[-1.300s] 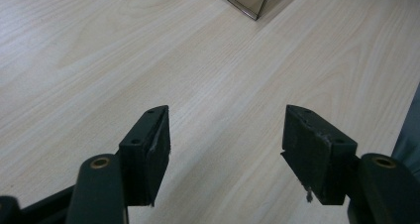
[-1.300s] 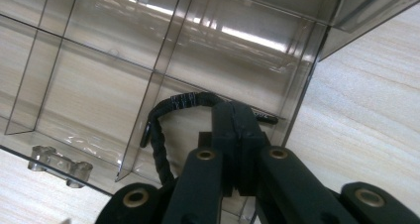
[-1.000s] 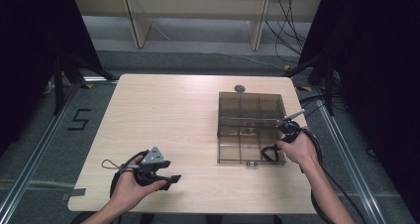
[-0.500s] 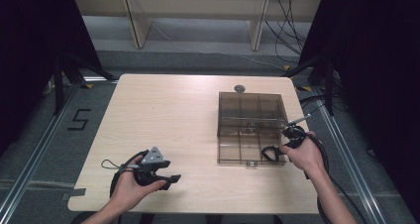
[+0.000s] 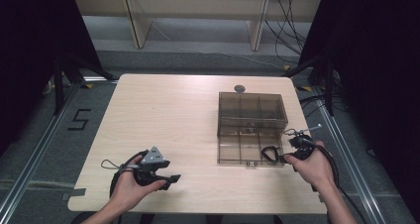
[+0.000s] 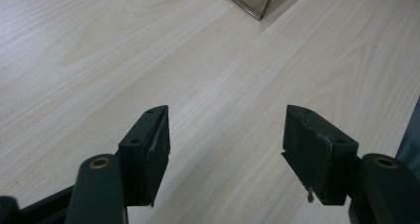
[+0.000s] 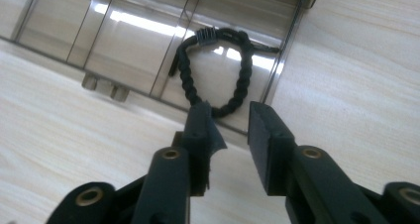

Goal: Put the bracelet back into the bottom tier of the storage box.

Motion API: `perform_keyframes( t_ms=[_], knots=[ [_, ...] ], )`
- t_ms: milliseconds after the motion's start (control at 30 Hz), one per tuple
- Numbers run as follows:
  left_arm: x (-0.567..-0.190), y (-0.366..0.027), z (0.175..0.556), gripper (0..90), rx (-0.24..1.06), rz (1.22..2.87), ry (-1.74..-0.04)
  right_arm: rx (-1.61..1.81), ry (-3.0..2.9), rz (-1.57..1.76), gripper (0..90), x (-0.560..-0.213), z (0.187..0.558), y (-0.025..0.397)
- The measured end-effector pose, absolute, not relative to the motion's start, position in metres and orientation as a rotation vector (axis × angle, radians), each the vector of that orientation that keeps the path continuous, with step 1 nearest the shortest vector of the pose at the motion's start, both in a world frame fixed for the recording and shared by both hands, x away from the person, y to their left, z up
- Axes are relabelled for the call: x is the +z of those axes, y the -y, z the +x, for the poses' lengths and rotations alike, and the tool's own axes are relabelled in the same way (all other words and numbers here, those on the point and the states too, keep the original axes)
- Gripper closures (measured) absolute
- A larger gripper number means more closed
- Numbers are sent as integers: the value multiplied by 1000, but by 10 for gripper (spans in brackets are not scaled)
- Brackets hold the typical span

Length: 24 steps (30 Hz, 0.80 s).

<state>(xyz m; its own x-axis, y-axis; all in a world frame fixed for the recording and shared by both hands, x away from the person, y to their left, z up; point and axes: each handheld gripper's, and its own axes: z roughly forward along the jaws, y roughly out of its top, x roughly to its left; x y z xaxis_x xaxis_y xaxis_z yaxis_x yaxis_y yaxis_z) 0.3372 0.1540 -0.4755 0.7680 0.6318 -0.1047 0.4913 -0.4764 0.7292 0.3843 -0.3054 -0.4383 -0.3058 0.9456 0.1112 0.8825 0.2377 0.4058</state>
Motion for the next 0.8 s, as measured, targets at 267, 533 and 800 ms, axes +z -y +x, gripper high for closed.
perform_keyframes(
  t_ms=[267, 533, 800],
  knots=[
    [-476, -154, 337, 345, 218, 2162, -849, 781, -2344, 1621, 643, -450, 360, 316],
    [-477, -154, 337, 345, 206, 2182, -821, 841, -2333, 1595, 591, -458, 349, 326],
    [-476, -154, 338, 344, 207, 2176, -825, 878, -2209, 1687, 579, -461, 348, 330]
  ],
)
